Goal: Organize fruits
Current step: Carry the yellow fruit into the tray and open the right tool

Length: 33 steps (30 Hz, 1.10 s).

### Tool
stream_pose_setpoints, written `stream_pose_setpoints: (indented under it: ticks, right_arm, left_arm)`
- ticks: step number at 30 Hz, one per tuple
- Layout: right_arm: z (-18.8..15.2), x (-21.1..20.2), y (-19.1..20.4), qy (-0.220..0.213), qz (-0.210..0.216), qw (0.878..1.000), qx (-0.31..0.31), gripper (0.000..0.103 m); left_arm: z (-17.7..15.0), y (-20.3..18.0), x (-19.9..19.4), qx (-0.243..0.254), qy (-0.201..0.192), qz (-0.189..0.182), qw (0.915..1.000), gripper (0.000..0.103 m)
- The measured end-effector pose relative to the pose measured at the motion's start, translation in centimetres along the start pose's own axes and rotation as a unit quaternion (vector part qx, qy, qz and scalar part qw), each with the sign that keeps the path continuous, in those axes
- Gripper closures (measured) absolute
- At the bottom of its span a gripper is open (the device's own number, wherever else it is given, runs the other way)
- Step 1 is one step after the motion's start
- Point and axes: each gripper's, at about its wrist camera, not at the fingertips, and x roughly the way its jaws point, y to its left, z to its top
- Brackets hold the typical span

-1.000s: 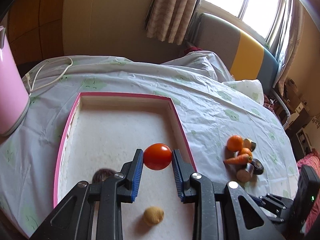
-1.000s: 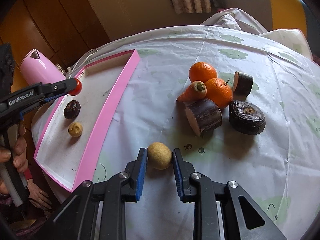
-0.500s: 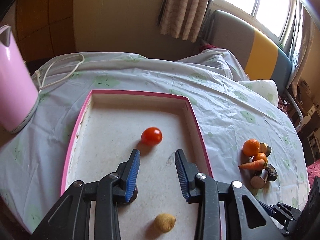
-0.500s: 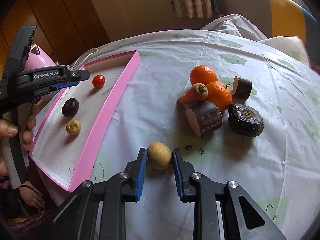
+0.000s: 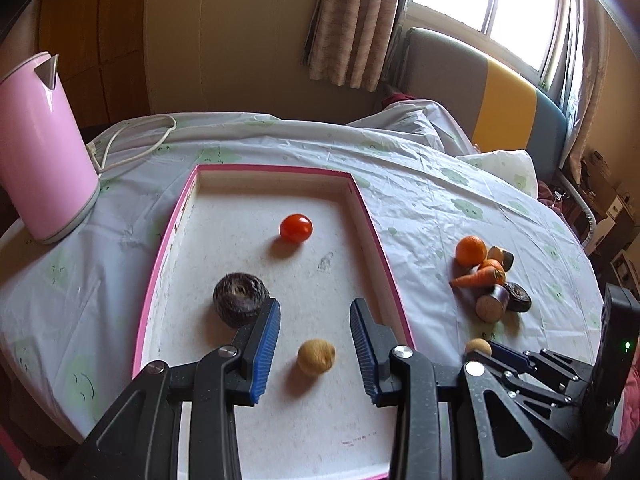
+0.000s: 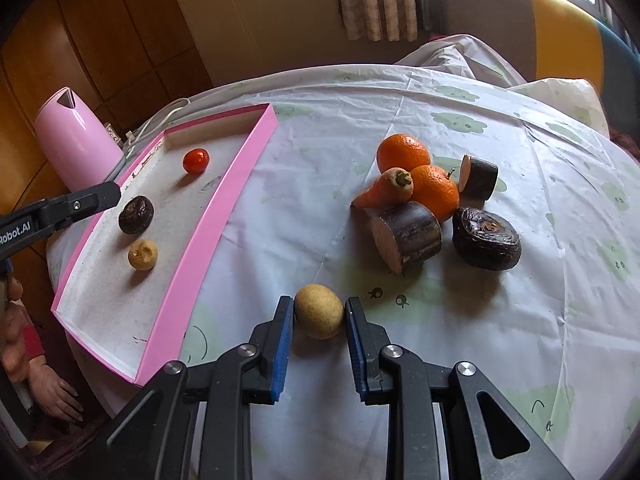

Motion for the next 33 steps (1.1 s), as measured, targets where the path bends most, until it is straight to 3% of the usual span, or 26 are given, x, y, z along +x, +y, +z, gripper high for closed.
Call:
stream_pose_setpoints:
  ticks: [8, 14, 21, 27, 33]
  right_arm:
    - [0.1, -0.5, 0.2, -0.003, -0.001, 1.0, 0.008, 0.077]
    - [0.9, -1.6, 1.5, -0.017, 0.023, 1.0, 0.006, 0.077]
    - [3.5, -2.0, 5.4, -0.033, 0.062, 0.997, -0.037, 0.077]
    - [5.8, -0.2, 9.3, -0.027, 0.076, 0.993, -0.086, 0.077]
    - [7.1, 2.3, 10.8, -0.012, 0.075, 0.993, -0.087, 0.076]
  left_arm:
    - [-1.2, 0.1, -0.3, -0.004, 0.007, -0.004, 1.0, 0.066]
    - [-1.6, 1.2, -0.4, -0.025, 0.011, -0.005, 0.9996, 0.066]
    - [-1.4, 3.4, -1.0, -0.047, 0.001, 0.007, 0.9989, 0.066]
    - [-1.3, 4.8, -1.6, -0.059, -0.008, 0.018, 0.9981, 0.066]
    - [-1.4, 4.5, -1.7, -0.055, -0.007, 0.015, 0.9984, 0.067]
